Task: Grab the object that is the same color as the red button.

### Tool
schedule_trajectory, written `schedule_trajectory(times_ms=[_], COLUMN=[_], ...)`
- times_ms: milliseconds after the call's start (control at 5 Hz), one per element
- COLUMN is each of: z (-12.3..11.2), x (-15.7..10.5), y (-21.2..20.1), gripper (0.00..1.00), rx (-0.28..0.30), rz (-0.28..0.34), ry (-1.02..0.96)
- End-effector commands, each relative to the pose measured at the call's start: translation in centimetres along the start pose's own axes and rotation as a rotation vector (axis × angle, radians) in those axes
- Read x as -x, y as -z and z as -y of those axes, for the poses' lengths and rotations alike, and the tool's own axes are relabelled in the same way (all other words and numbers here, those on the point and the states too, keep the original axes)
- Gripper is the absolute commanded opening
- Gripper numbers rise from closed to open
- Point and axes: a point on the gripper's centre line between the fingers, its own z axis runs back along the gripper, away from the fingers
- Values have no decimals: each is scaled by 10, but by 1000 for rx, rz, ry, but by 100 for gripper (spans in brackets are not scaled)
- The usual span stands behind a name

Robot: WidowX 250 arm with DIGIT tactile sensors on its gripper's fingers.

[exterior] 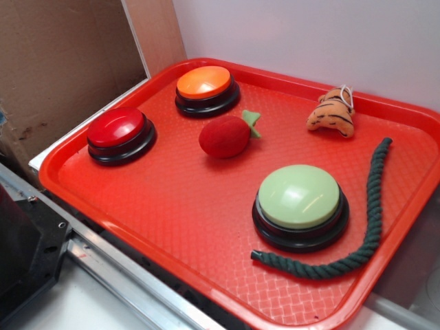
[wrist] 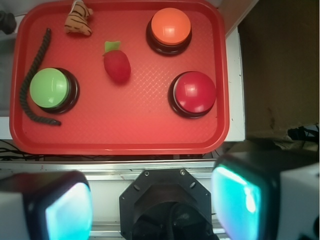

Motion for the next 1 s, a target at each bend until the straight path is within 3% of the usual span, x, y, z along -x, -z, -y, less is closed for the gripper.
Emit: schedule_trajectory(times_ms=[0,600,800], z=[0,22,35], x=[0,-93,-136], y=[0,32,65], gripper=[100,100,100], rx=[0,-77,-115], rz=[0,-61,-157], ry=[0,-76,-47])
